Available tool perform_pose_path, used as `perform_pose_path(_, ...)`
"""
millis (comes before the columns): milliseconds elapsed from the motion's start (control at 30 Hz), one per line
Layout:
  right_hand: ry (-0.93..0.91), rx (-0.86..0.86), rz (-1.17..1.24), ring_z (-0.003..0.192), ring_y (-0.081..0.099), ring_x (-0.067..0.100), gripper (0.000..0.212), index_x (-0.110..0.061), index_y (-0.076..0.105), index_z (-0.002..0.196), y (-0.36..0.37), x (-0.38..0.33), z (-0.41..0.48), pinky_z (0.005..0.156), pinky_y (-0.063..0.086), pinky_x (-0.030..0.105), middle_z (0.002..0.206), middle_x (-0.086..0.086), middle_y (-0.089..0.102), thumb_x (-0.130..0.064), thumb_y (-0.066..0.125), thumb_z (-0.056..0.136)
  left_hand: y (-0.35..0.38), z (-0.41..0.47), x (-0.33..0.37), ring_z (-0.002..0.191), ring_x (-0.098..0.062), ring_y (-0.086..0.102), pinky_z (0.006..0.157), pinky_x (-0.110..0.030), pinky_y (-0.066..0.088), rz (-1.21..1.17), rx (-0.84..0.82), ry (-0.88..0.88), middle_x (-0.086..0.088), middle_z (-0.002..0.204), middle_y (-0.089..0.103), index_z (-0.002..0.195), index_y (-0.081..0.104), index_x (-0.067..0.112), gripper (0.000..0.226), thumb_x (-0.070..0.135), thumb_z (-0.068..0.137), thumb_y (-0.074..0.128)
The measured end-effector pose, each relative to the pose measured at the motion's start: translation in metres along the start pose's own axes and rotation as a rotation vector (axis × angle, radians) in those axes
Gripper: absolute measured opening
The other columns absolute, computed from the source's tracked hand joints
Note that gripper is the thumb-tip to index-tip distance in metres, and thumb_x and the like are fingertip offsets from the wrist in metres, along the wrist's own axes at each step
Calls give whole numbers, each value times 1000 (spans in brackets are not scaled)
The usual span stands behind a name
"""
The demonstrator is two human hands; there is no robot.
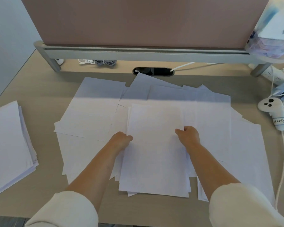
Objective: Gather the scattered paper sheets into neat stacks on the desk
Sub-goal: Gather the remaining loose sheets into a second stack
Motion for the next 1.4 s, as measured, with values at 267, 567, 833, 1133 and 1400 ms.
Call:
perform_pose_path(267,-83,-83,62,91,48,23,58,-14,28,145,13,-12,-11,78,37,29,124,12,52,-27,52,93,12,-15,10,109,-30,53,84,-30,41,-3,42,282,-11,128,53,139,26,13,48,9,94,42)
perform_pose_path(567,-110,-118,-1,80,56,23,26,-7,61,110,29,-20,-11,65,44,25,87,2,64,-6,55,85,-14,-10,-15,118,-34,41,84,-34,40,211,224,-15,-15,134,31,126,42,0,43,23,91,49)
perform_pose_path(833,-126,-42,-163,97,54,34,29,-4,55,113,38,-32,-7,77,42,32,109,14,56,-7,36,91,-24,-7,-30,119,-36,45,89,-36,44,-132,228,-100,-17,139,30,139,29,1,64,26,87,56)
perform_pose_path(1133,-155,-2,-248,99,50,37,29,-10,54,106,45,-36,-5,81,36,36,113,17,55,-27,33,96,-25,-5,-41,64,-19,43,67,-27,35,-539,157,-99,-8,75,48,73,53,9,16,13,89,53)
perform_pose_path(1400,-261,37,-152,76,48,29,15,-7,51,87,44,-42,-5,59,32,29,89,13,55,-16,42,94,-13,-8,-39,104,-28,59,85,-40,52,-484,38,70,-7,114,56,130,31,20,43,15,92,53)
Point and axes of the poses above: each hand's wrist, its own z-axis towards the middle knuckle, its own y-axis out of the palm, x = y × z, the point moved 7 cm from there along z, towards the middle knuckle
